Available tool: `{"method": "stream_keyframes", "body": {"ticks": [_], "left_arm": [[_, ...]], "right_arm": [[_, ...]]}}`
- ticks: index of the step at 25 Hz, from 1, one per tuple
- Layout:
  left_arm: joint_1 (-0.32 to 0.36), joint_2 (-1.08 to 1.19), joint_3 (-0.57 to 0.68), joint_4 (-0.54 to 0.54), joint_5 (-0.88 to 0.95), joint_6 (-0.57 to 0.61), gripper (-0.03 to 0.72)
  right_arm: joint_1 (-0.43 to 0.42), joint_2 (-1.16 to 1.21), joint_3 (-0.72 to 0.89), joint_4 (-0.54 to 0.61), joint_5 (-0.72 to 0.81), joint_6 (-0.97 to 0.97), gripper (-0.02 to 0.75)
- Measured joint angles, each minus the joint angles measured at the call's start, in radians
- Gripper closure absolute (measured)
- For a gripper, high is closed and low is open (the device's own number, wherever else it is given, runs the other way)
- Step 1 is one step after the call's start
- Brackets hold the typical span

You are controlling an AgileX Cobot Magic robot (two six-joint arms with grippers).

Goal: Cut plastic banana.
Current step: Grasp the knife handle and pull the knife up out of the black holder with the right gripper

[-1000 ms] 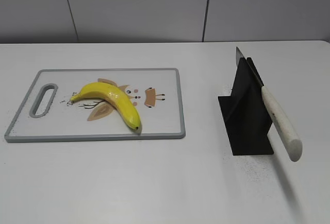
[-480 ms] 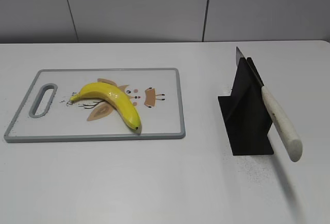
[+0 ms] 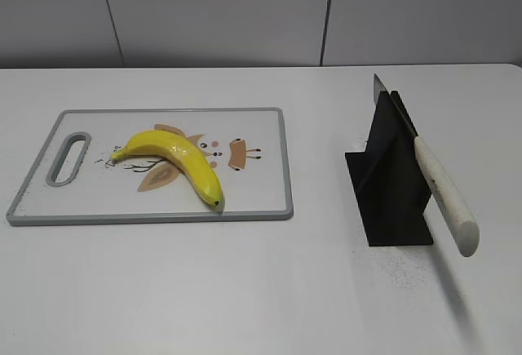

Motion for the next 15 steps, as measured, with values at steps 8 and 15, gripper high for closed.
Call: {"method": "stream_keyframes", "body": {"ticks": [8, 15], "left_arm": [[0.000, 0.000, 0.000, 0.000, 0.000, 0.000, 0.234], [0.000, 0.000, 0.000, 0.000, 0.000, 0.000, 0.234]], "right_arm": [[0.055, 0.258, -0.013, 0.006, -0.096, 0.056, 0.179], [0.057, 0.474, -0.044, 0.009, -0.156, 0.059, 0.195]]}}
